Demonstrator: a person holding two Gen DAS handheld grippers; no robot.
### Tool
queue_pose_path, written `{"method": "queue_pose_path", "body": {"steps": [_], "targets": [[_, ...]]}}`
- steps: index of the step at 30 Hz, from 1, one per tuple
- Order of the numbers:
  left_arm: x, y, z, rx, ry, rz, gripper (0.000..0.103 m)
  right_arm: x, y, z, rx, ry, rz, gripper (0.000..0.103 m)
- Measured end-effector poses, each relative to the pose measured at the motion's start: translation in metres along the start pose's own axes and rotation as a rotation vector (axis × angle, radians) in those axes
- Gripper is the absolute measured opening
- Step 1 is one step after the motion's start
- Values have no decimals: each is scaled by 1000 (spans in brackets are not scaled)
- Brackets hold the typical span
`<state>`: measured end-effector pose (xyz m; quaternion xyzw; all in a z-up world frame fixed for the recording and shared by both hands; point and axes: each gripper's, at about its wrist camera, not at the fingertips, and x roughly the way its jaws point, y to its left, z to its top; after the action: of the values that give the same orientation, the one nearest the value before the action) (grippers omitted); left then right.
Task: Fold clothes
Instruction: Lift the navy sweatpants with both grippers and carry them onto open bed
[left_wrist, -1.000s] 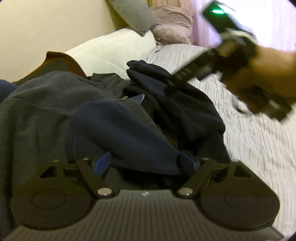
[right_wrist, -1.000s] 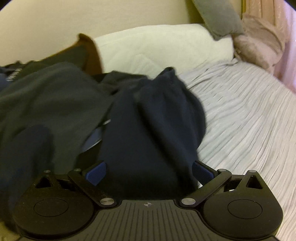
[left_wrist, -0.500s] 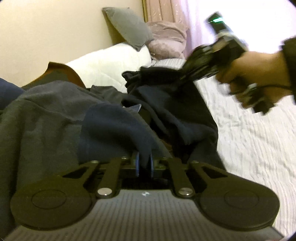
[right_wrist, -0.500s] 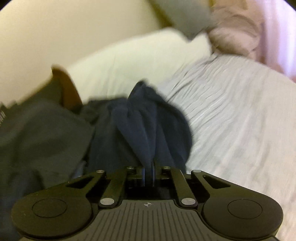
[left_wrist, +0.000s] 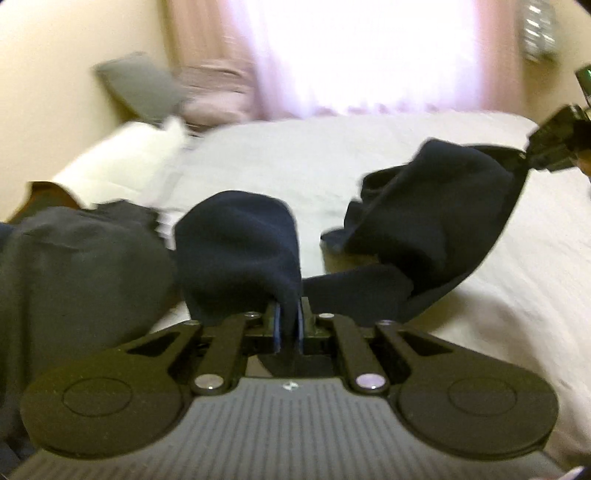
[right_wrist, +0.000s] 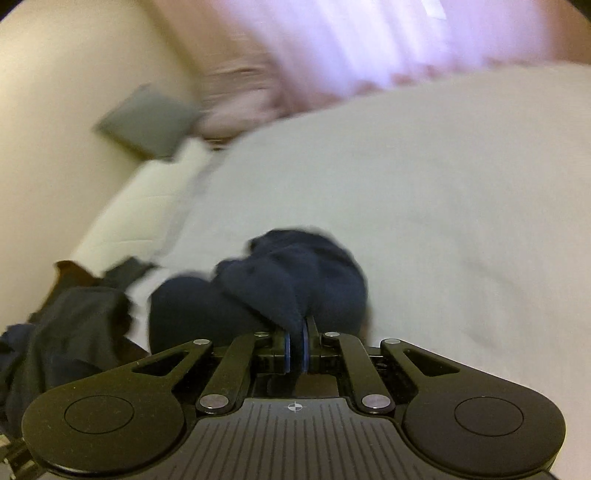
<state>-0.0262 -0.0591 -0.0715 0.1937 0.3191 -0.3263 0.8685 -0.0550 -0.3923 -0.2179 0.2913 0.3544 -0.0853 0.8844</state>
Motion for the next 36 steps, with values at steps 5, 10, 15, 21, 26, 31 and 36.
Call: {"method": "queue_pose_path", "body": {"steps": [5, 10, 15, 21, 26, 31, 36], "targets": [[-9, -107, -35, 97, 159, -155, 6, -130, -160, -94, 231, 30, -191, 5], [-7, -166, -34, 155, 222, -190, 17, -228, -289, -176, 481, 59, -351, 4], [-5, -224, -33, 212, 281, -222, 46, -263, -312, -198, 379, 94, -350, 5], [29, -283, -7, 457, 191, -377, 66, -211, -251, -184, 202, 98, -217, 99], [72, -357, 8, 686, 103, -610, 71, -189, -246, -182, 246, 102, -206, 99], [78, -280, 38, 554, 120, -413, 3, -194, -263, -185, 283, 113, -306, 99], [84, -198, 68, 411, 138, -204, 3, -199, -278, -185, 348, 121, -362, 99]]}}
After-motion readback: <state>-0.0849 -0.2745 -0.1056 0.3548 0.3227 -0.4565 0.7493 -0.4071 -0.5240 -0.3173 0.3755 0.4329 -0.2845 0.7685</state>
